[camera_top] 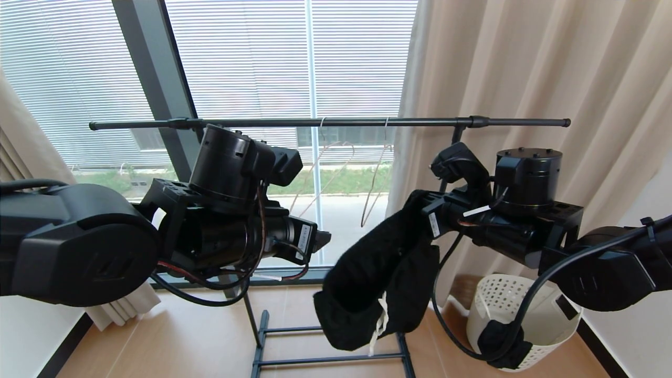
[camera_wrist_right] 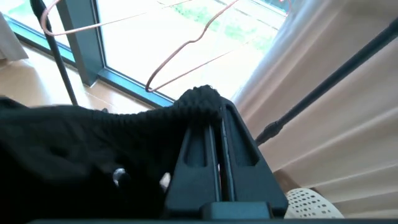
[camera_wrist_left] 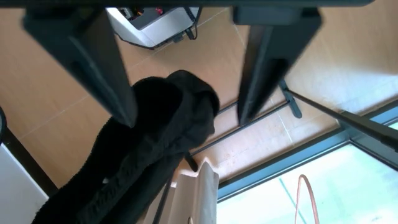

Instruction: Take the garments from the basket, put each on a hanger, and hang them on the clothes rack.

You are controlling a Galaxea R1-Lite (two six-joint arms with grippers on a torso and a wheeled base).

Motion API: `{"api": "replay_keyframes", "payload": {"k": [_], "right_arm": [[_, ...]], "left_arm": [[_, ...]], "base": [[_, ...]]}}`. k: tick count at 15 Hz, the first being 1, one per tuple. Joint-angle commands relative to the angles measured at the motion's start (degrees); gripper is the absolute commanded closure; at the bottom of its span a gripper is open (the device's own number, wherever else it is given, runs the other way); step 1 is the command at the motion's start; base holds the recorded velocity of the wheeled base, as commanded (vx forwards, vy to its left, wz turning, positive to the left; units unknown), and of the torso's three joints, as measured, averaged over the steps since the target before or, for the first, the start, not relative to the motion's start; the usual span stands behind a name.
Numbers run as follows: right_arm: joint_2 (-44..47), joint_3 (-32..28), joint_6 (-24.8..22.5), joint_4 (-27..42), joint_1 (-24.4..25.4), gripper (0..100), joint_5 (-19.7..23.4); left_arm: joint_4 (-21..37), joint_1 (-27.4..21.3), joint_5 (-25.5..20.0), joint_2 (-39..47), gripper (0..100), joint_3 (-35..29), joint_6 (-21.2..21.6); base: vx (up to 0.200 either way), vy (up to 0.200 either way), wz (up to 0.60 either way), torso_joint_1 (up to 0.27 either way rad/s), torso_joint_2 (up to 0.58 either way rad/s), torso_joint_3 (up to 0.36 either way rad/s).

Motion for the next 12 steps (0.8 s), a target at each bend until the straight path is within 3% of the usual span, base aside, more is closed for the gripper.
{"api": "replay_keyframes", "payload": {"k": [1,8,12], "right_arm": [[-0.6,-0.2,0.0,-0.2,-0.4,100,-0.6],[-2.2,0.2,-1.5,-0.1,-2.5,100,-0.8],[-4.1,1.9,-4.3,-0.2,-3.9,100,-0.1]], "left_arm": [[-0.9,0.0,0.1,0.5,0,1.2,0.0],[-2.9,1.8,0.2,2.4,0,0.0,0.4],[-8.1,7.4,0.3,8.6,0,-5.4,5.0]], "base": [[0.000,0.000,0.00,0.000,0.00,0.000],[0.000,0.000,0.00,0.000,0.00,0.000],[0.000,0.000,0.00,0.000,0.00,0.000]]}}
